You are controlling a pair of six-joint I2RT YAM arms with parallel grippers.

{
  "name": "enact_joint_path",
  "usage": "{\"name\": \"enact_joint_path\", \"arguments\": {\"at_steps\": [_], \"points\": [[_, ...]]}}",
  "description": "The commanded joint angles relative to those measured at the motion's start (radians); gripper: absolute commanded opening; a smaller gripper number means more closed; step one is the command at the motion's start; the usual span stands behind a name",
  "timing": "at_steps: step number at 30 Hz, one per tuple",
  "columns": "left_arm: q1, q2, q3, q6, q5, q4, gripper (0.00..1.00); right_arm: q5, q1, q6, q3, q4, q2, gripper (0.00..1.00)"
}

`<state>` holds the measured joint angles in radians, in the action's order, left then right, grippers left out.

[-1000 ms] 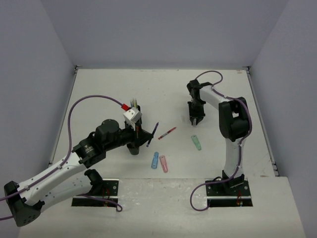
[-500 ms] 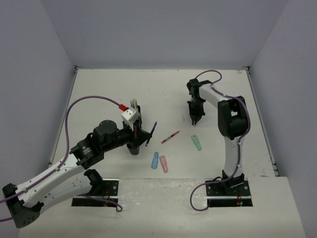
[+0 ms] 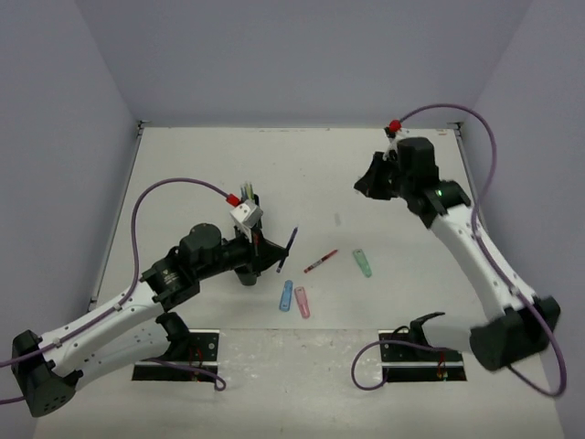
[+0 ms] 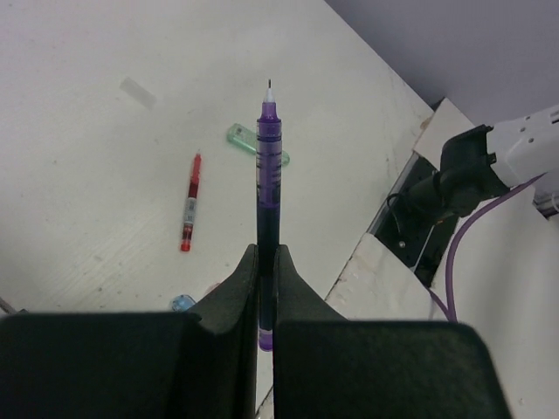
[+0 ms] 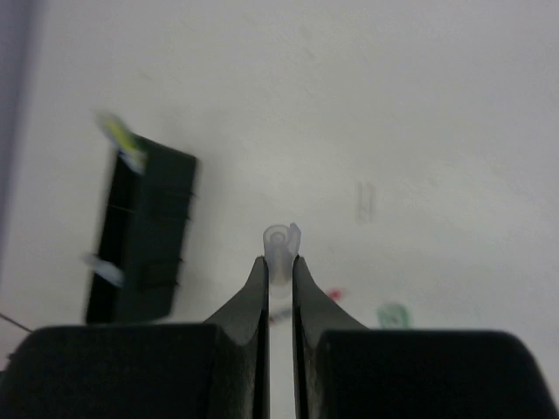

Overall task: Sort the stationery into containers
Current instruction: Close the pen cap on the pen.

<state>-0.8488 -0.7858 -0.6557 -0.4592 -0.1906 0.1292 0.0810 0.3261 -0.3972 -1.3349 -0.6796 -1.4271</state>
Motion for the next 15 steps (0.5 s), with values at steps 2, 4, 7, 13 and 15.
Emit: {"name": "enact_joint_path", "arguments": {"at_steps": [2, 4, 7, 13, 15], "points": [[-0.041, -0.028, 0.138, -0.142, -0.159, -0.465, 0.0, 0.389, 0.052, -0.201, 0.436, 0.679, 0.542, 0.0], [-0.093, -0.044, 0.191, -0.191, -0.153, -0.645, 0.0, 0.405, 0.094, -0.274, 0.574, 0.82, 0.673, 0.0], [-0.173, -0.079, 0.219, -0.201, -0.128, -0.85, 0.0, 0.372, 0.161, -0.335, 0.663, 0.934, 0.825, 0.0], [-0.256, -0.173, 0.221, -0.205, -0.164, -1.056, 0.0, 0.344, 0.278, -0.361, 0.677, 0.924, 0.873, 0.0], [-0.266, -0.181, 0.223, -0.203, -0.161, -1.076, 0.0, 0.347, 0.284, -0.374, 0.696, 0.931, 0.887, 0.0]]}}
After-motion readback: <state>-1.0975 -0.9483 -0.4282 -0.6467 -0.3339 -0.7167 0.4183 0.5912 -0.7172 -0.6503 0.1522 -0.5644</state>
